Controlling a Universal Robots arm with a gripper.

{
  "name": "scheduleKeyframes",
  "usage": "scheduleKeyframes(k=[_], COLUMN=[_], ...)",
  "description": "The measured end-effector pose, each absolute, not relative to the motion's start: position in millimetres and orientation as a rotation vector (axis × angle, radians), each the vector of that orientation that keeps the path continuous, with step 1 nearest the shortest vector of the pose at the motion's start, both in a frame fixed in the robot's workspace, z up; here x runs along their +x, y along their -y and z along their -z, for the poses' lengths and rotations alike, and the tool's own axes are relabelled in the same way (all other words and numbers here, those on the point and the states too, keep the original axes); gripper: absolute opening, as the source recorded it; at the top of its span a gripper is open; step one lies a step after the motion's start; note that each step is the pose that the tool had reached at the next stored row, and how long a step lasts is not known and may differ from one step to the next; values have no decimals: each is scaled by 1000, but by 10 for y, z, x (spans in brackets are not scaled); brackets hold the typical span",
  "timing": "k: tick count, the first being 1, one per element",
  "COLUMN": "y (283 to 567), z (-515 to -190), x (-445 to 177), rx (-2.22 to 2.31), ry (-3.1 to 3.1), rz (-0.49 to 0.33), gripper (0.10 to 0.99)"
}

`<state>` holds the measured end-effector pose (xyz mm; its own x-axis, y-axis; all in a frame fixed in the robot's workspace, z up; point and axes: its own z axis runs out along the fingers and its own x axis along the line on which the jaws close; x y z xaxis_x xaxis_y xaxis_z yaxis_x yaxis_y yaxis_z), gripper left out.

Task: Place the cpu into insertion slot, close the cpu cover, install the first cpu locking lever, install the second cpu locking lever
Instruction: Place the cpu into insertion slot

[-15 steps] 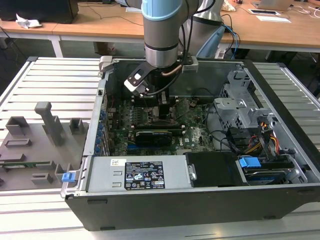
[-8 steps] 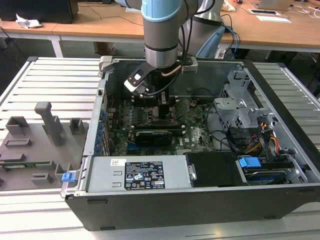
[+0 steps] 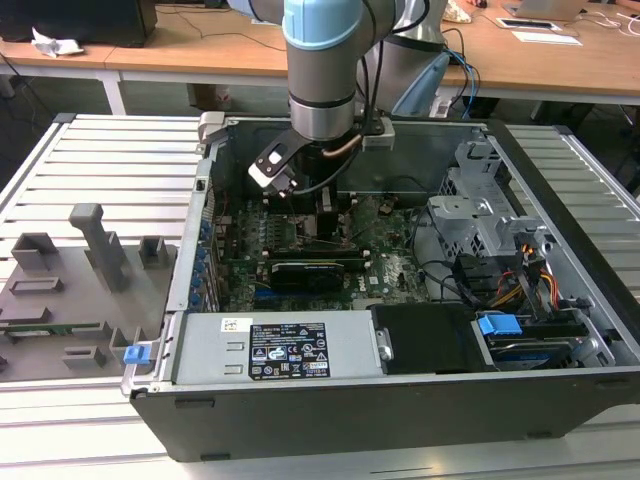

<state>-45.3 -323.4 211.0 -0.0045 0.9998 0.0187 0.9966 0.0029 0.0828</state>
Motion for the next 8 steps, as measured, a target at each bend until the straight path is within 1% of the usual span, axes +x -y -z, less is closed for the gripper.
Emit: scheduleKeyframes(k=[8], y=[3213], z=[-2053], x=[-446], rx=[2184], ry=[-2192], rz=[-111], gripper=[541])
